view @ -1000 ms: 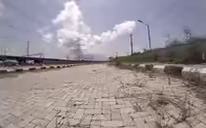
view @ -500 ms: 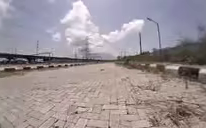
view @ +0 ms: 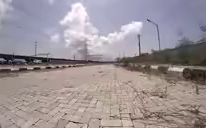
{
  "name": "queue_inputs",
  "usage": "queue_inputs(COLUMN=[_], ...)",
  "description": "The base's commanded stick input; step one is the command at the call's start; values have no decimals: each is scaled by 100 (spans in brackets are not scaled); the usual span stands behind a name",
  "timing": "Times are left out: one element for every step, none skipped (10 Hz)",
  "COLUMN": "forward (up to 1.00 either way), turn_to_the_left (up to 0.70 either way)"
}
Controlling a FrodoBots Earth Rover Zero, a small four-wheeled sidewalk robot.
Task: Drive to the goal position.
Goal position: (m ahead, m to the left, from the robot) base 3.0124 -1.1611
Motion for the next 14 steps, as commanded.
queue_inputs(forward=[70, 70, 70, 70, 70, 70, 70, 70, 70, 70, 70, 70, 70, 70], turn_to_the_left=[0, 0, 0, 0, 0, 0, 0, 0, 0, 0, 0, 0, 0, 0])
